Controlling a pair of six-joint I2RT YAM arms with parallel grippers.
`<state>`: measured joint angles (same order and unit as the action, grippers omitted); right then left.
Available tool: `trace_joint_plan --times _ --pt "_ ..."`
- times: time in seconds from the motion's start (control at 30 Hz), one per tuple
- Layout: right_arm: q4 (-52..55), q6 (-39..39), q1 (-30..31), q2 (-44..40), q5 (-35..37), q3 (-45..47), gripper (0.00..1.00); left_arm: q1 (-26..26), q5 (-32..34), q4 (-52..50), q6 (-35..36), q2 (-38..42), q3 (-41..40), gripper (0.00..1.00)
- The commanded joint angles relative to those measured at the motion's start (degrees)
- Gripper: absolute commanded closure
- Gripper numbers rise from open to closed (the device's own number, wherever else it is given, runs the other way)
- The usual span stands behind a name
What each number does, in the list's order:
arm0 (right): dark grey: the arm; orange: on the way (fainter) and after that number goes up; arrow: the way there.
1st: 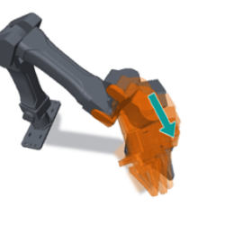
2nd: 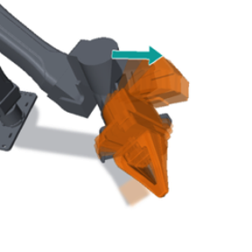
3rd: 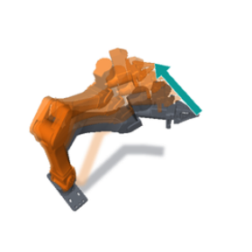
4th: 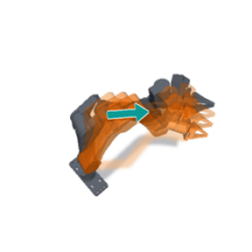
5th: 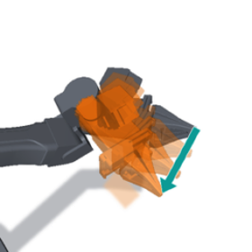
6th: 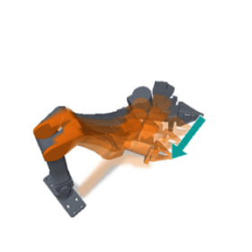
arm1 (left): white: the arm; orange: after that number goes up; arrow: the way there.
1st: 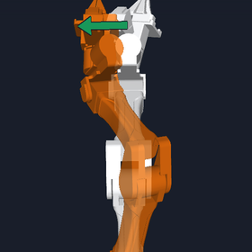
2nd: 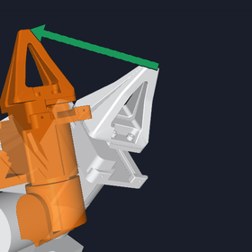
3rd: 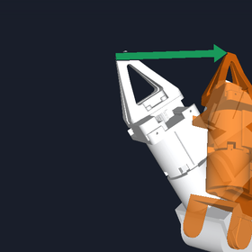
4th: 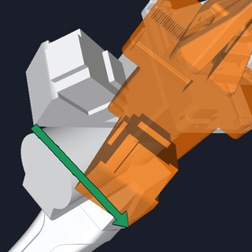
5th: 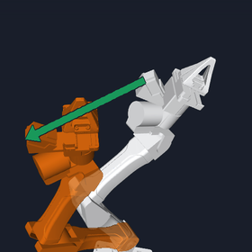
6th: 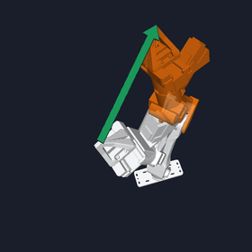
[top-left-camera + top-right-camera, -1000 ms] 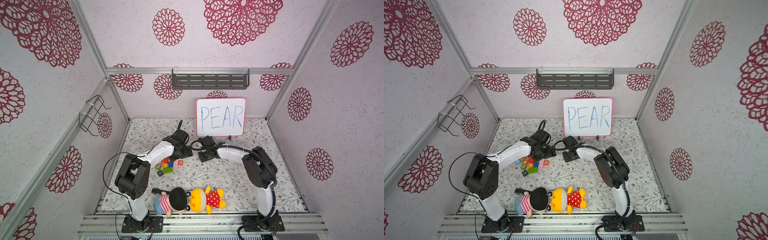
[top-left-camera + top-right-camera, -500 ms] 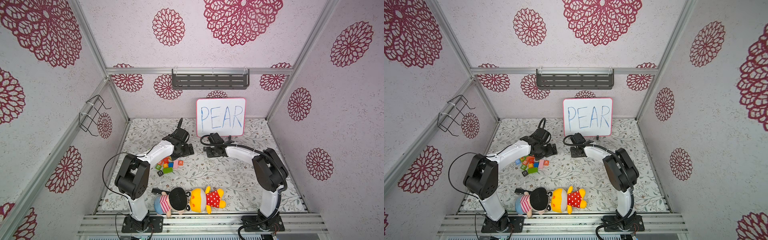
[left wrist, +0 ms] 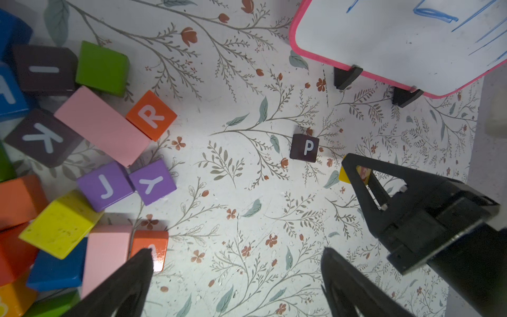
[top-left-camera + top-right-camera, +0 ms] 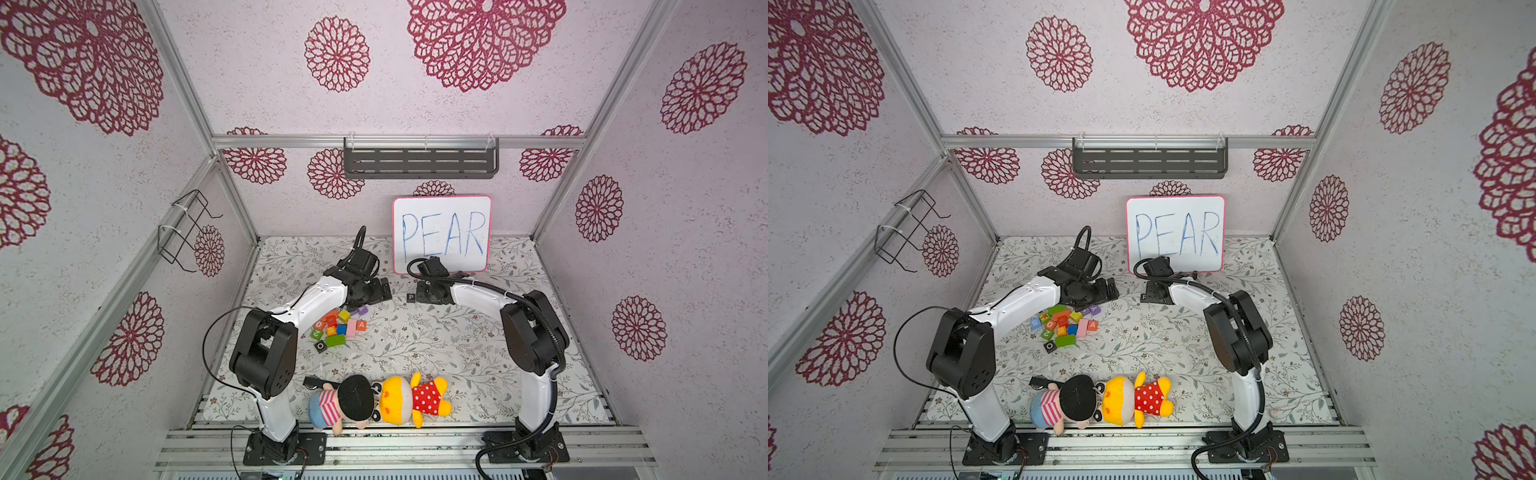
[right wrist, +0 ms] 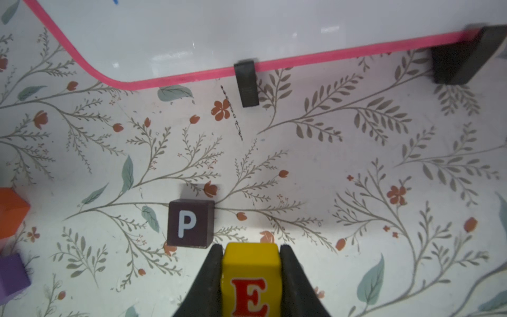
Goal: Spell the uppercase word “pear” with letter blocks
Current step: Place the letter block at the center of the board.
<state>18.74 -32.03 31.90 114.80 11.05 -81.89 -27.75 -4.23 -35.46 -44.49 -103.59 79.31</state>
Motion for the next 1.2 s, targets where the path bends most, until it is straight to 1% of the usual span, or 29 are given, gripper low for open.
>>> trace_joint_plan --times 0.0,0.23,0.5,0.87,1.17 --pt "1.30 -1.57 -0.26 1.39 1.64 -2.76 0.77 0.68 -0.52 0.56 0.56 -1.24 1.20 0.02" --pt "1.12 -1.81 -0.68 3.81 1.32 -4.59 0.76 0.72 -0.96 1.27 0.35 -0.81 0.17 0.02" --pt "1.13 -2.50 -0.94 5.06 1.42 -4.51 0.76 0.69 -1.30 2.32 -0.38 -0.63 -0.91 0.02" --pt "0.60 -3.15 -1.05 6.64 0.99 -5.34 0.74 0.72 -1.57 2.95 -0.86 -0.27 -1.96 0.02" --pt "0.94 -2.80 -1.02 7.36 1.12 -6.18 0.71 0.75 -1.13 3.02 -0.86 0.19 -2.14 0.02"
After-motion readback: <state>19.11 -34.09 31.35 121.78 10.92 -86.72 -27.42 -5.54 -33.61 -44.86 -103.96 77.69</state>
